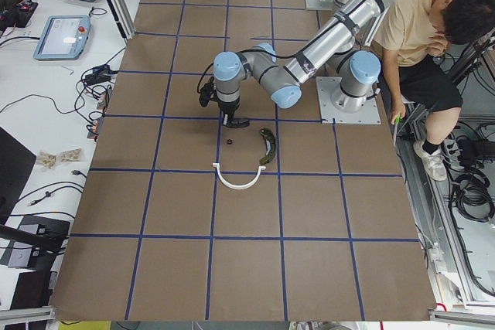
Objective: Place bearing gear from tray to pile
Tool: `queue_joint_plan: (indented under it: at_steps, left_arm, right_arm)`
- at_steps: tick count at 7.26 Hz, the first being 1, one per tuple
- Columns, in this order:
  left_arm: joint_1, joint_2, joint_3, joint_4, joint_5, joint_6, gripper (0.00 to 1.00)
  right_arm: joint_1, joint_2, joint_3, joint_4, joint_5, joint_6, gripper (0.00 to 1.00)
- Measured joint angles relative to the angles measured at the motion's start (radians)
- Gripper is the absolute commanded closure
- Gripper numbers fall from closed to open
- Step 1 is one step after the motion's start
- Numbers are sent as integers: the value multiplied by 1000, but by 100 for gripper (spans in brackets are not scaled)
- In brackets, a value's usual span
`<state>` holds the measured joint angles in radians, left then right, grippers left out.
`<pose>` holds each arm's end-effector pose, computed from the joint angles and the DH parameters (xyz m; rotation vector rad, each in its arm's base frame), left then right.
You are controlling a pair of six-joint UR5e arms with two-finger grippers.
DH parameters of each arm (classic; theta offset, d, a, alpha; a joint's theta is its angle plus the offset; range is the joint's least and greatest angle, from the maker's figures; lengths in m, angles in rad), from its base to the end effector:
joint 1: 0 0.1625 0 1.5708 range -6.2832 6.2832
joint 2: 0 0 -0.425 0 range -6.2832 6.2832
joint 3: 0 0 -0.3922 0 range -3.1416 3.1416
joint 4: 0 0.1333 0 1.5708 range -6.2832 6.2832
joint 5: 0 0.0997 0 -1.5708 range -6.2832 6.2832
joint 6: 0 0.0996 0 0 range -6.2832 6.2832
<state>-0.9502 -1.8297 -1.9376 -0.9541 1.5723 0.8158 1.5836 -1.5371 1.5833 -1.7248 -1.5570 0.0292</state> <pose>0.1973 -0.5049 0.2431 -0.3057 -3.1218 -0.0122 0.1413 -0.5142 0.4809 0.0244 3.1210 -0.1679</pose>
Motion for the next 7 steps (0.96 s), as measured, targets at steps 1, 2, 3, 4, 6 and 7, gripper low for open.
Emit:
queue_joint_plan:
  at_steps: [1, 2, 3, 4, 6, 7]
  left_arm:
    - [5, -23, 2, 5, 5, 2, 100]
    - [5, -42, 2, 8, 9, -1, 100]
    - [4, -55, 3, 8, 10, -4, 100]
    - [2, -64, 2, 8, 11, -6, 100]
    - [0, -71, 0, 9, 10, -4, 91]
    - [-1, -72, 0, 9, 10, -2, 66]
  right_arm:
    - [0, 0, 0, -1, 0, 0, 0]
    - [0, 0, 0, -3, 0, 0, 0]
    - [0, 0, 0, -4, 1, 0, 0]
    - [-1, 0, -1, -4, 1, 0, 0]
    - [-1, 0, -1, -4, 3, 0, 0]
    - [-1, 1, -2, -4, 3, 1, 0]
